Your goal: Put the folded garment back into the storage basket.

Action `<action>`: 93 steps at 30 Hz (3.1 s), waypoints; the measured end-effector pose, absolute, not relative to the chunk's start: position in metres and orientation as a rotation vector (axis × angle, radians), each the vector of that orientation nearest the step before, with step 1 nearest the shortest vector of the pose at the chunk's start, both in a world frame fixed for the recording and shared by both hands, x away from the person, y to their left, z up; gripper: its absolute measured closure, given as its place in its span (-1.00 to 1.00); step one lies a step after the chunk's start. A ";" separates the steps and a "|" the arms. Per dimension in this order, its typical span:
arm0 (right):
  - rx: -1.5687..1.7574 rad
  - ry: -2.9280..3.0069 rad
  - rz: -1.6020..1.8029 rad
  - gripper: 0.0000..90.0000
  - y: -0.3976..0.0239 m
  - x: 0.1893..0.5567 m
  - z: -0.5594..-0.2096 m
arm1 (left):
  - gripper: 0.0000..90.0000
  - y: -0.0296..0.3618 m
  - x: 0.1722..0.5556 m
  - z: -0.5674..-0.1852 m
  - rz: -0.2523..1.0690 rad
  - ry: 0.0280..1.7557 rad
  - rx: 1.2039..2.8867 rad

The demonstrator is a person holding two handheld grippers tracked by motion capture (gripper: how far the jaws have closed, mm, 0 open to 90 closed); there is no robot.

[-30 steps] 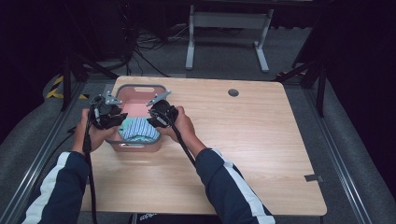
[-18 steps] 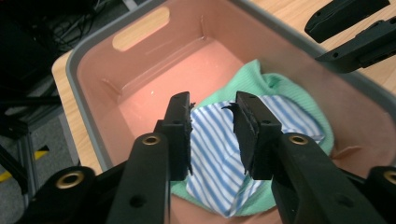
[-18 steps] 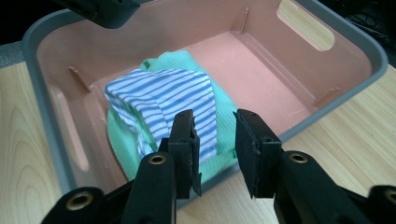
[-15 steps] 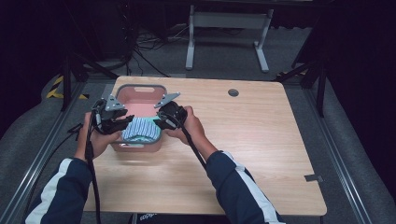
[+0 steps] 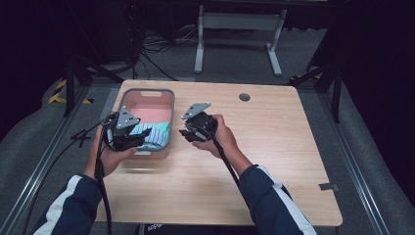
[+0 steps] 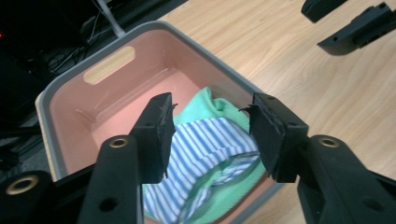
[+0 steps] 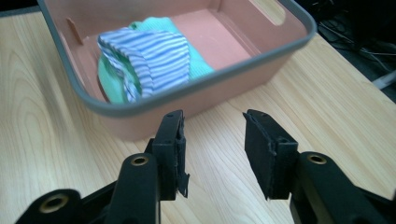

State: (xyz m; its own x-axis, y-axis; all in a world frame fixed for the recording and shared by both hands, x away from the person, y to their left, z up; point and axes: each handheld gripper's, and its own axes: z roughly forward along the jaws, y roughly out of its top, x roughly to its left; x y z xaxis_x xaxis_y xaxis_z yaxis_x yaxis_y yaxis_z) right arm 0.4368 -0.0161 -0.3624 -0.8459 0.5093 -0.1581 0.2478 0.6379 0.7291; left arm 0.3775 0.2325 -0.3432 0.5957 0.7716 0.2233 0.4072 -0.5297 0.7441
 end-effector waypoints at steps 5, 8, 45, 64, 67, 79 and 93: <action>0.618 2.492 1.027 0.23 -0.037 0.431 -0.361 | 0.01 0.223 0.370 -0.347 0.716 0.908 2.164; 0.628 2.489 1.006 0.20 -0.047 0.429 -0.361 | 0.00 0.217 0.367 -0.350 0.708 0.892 2.165; 0.680 2.388 0.908 -0.30 -0.146 0.383 -0.381 | -0.52 0.163 0.336 -0.383 0.581 0.668 2.244; 0.765 2.356 0.890 -0.37 -0.200 0.362 -0.409 | -0.60 0.145 0.334 -0.422 0.517 0.591 2.342; 0.784 2.352 0.894 -0.38 -0.208 0.359 -0.414 | -0.61 0.145 0.334 -0.428 0.504 0.583 2.354; 0.908 2.348 0.880 -0.41 -0.243 0.348 -0.445 | -0.60 0.155 0.338 -0.450 0.470 0.606 2.406; 1.069 2.334 0.942 -0.47 -0.282 0.329 -0.475 | -0.59 0.162 0.332 -0.472 0.327 0.571 2.387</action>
State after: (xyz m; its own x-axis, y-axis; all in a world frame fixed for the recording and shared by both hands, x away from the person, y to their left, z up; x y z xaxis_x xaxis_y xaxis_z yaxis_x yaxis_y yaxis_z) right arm 0.3289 -0.2822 -0.4750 -0.6253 0.7764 -0.0793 0.5036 0.4791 0.7189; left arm 0.3321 0.1616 -0.4723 0.8739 0.4785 0.0850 0.3155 -0.6917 0.6496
